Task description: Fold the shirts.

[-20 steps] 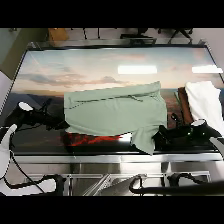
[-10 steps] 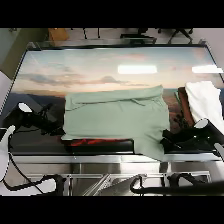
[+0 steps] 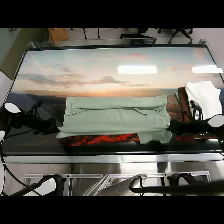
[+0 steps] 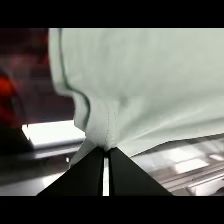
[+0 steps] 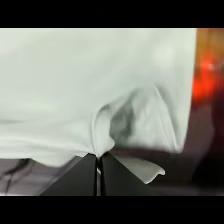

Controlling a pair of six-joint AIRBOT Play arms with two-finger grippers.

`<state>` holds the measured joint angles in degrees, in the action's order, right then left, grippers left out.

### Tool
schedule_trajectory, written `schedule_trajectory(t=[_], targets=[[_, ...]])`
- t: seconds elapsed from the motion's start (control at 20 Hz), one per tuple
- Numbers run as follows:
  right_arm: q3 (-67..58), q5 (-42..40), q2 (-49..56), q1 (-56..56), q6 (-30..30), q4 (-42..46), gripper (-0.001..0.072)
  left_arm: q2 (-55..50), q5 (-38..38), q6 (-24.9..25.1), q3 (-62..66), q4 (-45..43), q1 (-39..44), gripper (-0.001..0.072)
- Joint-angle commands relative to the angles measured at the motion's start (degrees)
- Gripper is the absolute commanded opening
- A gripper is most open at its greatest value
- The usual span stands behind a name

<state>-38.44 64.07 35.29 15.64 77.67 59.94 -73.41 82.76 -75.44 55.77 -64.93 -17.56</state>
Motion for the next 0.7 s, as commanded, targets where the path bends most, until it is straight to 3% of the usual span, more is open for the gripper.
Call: schedule_trajectory(t=[0.0,0.1,0.3,0.6,0.65], targets=[[-9.16,-6.03,8.17,-0.11,-12.15,-11.78,0.0018,-5.09,-0.63,-0.81,11.56,5.35,3.50,0.0015],[-15.96,-8.66,17.40,-0.13,-17.44,-17.03,0.0018,-11.34,-2.03,-2.40,19.82,5.25,6.47,0.0015],[-28.22,-10.69,32.74,-0.13,-21.90,-18.25,0.0019,-25.40,-3.93,-4.24,33.38,5.01,9.73,0.0015],[-32.74,-10.93,44.39,-1.33,-24.61,-19.06,0.0029,-40.98,-4.48,-5.22,45.75,5.14,11.19,0.0020],[-32.92,-10.88,44.33,-1.16,-24.61,-18.80,0.0143,-42.62,-2.93,-5.22,48.13,5.11,11.50,0.0044]])
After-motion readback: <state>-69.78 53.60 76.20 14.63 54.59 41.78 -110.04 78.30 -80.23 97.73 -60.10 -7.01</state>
